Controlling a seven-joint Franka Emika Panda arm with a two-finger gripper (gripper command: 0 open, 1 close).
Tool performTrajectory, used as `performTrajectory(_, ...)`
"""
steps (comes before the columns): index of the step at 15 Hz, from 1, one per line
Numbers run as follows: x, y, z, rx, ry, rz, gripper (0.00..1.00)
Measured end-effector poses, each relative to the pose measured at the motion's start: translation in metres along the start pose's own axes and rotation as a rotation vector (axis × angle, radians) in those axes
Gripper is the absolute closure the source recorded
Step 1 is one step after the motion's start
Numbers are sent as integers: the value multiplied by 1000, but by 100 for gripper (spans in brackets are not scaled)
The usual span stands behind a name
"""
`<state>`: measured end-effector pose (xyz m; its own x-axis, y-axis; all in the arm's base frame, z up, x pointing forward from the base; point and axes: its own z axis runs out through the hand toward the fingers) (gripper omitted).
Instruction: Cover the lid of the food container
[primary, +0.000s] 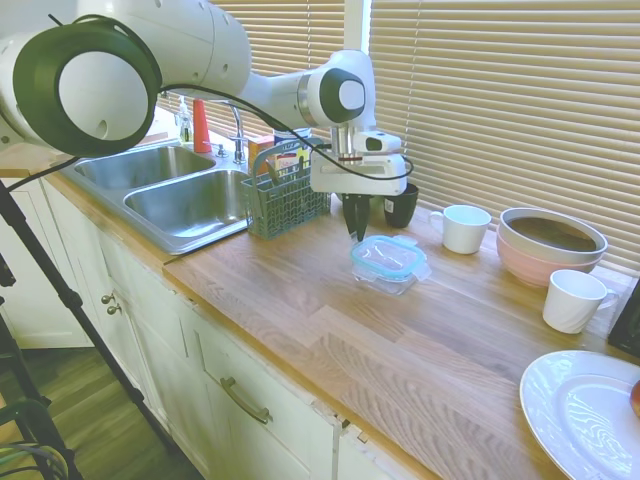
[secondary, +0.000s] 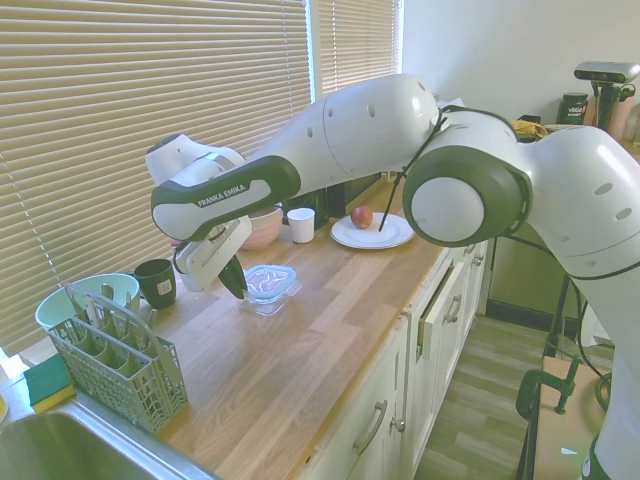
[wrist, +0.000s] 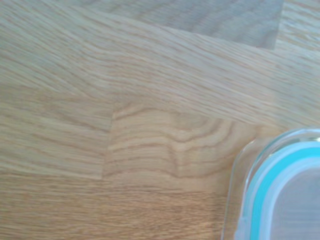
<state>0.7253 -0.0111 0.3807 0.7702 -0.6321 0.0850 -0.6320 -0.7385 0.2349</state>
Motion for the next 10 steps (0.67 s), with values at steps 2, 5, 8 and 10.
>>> performTrajectory(2,4,3,0,13,11,6,100)
performTrajectory(5,10,7,0,50,30,19,100)
performTrajectory(8,12,10,0,71,27,29,0)
performTrajectory(10,12,11,1,76,21,33,0)
